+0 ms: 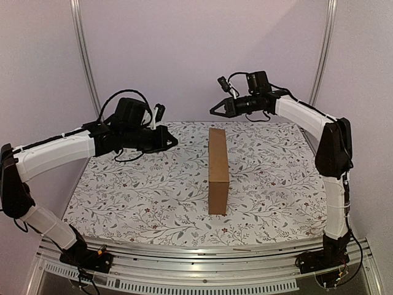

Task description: Fold the paper box

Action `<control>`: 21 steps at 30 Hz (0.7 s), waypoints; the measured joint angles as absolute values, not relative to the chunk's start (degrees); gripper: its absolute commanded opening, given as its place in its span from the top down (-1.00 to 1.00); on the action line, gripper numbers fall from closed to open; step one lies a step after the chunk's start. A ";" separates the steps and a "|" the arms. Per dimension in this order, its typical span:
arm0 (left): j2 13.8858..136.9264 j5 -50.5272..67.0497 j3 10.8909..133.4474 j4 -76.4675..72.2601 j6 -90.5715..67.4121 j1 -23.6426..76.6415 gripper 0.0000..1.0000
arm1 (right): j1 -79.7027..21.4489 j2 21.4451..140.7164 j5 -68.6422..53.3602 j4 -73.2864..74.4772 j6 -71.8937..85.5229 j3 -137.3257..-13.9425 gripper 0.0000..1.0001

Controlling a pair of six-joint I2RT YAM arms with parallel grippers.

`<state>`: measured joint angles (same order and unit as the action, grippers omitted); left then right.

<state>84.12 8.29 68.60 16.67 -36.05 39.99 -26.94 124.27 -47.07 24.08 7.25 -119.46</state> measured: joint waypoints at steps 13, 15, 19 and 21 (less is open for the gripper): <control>83.90 7.53 68.60 18.09 -36.14 40.29 0.84 | -27.97 131.59 -43.59 33.30 2.48 -122.58 0.94; 83.92 7.35 68.60 18.04 -36.27 40.34 0.83 | -27.66 129.86 -43.68 34.24 2.57 -121.10 0.81; 84.05 7.03 68.58 17.80 -36.67 40.51 0.80 | -26.63 122.65 -44.01 35.44 2.87 -115.35 0.40; 84.05 6.94 68.58 17.74 -36.67 40.64 0.78 | -26.20 116.66 -43.53 35.53 2.39 -112.31 0.22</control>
<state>84.05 6.94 68.58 17.74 -36.67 40.64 -26.20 116.66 -43.53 35.53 2.39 -112.31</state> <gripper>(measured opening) 0.099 0.282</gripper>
